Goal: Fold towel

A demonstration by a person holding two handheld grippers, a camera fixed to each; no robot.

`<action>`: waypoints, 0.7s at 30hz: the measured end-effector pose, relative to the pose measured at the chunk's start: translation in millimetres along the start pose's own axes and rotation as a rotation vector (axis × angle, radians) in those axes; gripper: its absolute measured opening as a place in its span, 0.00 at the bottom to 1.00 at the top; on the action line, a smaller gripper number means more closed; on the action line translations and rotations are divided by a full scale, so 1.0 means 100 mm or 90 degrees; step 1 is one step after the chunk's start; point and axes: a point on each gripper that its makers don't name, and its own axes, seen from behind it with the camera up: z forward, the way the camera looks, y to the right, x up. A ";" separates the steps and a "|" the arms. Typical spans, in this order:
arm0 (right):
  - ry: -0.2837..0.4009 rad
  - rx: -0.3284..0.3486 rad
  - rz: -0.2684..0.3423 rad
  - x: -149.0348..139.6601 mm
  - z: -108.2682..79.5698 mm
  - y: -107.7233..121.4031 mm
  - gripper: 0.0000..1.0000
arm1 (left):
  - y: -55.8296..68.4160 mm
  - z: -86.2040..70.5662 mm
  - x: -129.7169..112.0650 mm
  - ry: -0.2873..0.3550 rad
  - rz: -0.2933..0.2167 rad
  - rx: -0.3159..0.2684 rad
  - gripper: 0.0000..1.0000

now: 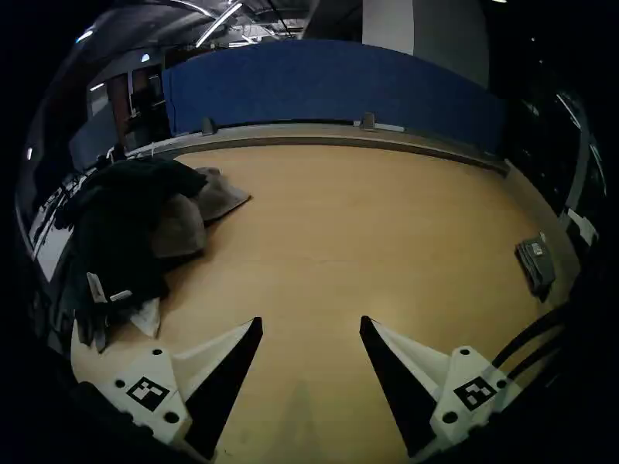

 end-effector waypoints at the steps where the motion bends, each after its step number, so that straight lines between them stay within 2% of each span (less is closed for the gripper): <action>1: 0.013 -0.006 0.004 0.03 0.00 0.01 0.90 | 0.00 -0.01 0.03 0.009 -0.002 -0.001 0.94; 6: 0.059 -0.022 0.020 0.14 -0.04 -0.01 0.92 | -0.01 -0.05 0.22 0.063 -0.010 -0.007 0.94; 9: 0.073 -0.026 0.021 0.20 -0.06 -0.05 0.95 | -0.03 -0.10 0.40 0.111 -0.016 -0.006 0.94; 12: 0.083 -0.025 0.023 0.25 -0.07 -0.11 0.96 | -0.04 -0.20 0.64 0.170 -0.022 -0.008 0.94; 17: 0.092 -0.020 0.025 0.32 -0.09 -0.18 1.00 | -0.10 -0.49 1.15 0.302 -0.016 -0.004 0.94; 18: 0.093 -0.020 0.025 0.33 -0.09 -0.19 1.00 | -0.11 -0.53 1.22 0.322 -0.014 -0.003 0.94; 21: 0.097 -0.023 0.025 0.35 -0.09 -0.22 1.00 | -0.12 -0.59 1.33 0.346 -0.009 -0.003 0.94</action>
